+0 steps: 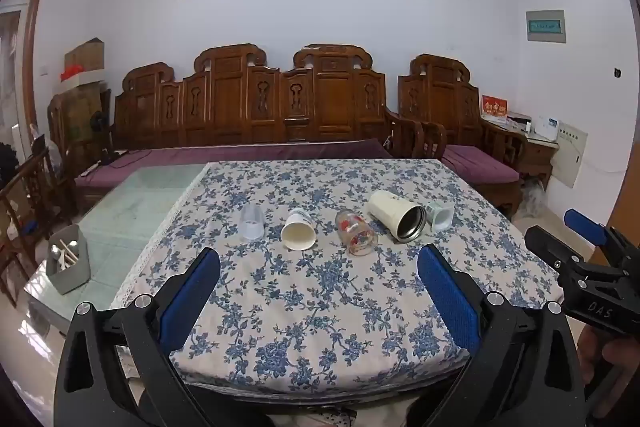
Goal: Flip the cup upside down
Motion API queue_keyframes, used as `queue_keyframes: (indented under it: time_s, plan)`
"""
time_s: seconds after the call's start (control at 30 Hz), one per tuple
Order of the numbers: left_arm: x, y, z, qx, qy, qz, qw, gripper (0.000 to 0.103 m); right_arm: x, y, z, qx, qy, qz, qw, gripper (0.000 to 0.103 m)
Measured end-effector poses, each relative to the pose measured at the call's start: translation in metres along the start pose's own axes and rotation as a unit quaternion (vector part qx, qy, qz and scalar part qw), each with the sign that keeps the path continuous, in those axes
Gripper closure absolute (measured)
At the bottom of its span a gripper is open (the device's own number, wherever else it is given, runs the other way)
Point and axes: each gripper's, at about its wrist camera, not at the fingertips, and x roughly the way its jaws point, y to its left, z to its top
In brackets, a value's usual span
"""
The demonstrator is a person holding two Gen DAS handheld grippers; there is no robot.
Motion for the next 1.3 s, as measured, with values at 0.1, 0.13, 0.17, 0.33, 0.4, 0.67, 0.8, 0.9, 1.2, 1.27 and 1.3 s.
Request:
queue_keyframes:
  time_s: [0.1,0.13,0.17,0.33,0.4,0.67,0.8,0.9,1.2,1.27,1.3]
  plan:
    - [0.0,0.0004,-0.0002,0.0,0.003,-0.001,1.0,0.008,-0.0005,-0.0001,0.0,0.0,0.0,0.0,1.0,0.003]
    - [-0.0002,0.0003,-0.0003,0.001,0.002,-0.002,1.0,0.008,-0.0009,-0.0001,0.0,-0.001,-0.001,0.0,1.0,0.003]
    - [-0.0003,0.0005,-0.0006,0.001,0.002,-0.002,1.0,0.008,-0.0003,-0.0001,0.0,0.0,0.001,0.0,1.0,0.003]
    - [-0.0013,0.0008,0.002,0.001,0.003,-0.002,1.0,0.008,-0.0003,0.0003,0.0001,-0.002,0.002,0.0,1.0,0.003]
    - [-0.0045,-0.0004,0.0038,0.002,0.001,-0.002,1.0,0.008,-0.0001,0.0002,0.0002,-0.002,0.002,-0.001,1.0,0.003]
    - [-0.0072,-0.0001,0.0038,-0.001,-0.003,-0.003,1.0,0.008,-0.0005,0.0002,0.0002,-0.002,0.002,-0.001,1.0,0.003]
    - [-0.0066,0.0,0.0052,0.0,-0.002,-0.003,1.0,0.008,-0.0006,0.0005,0.0004,-0.003,0.001,-0.002,1.0,0.003]
    - [-0.0061,0.0,0.0039,0.0,-0.002,-0.003,1.0,0.008,-0.0014,0.0005,-0.0001,-0.003,0.001,-0.002,1.0,0.003]
    - [-0.0053,-0.0002,0.0043,0.0,-0.002,-0.004,1.0,0.008,-0.0013,0.0002,0.0,-0.003,0.001,-0.002,1.0,0.003]
    - [-0.0054,-0.0003,0.0041,0.0,-0.002,-0.004,1.0,0.008,-0.0015,0.0002,0.0,-0.002,0.001,-0.002,1.0,0.003]
    - [-0.0054,-0.0005,0.004,0.0,-0.003,-0.004,1.0,0.008,-0.0018,0.0004,-0.0001,-0.003,0.0,-0.002,1.0,0.003]
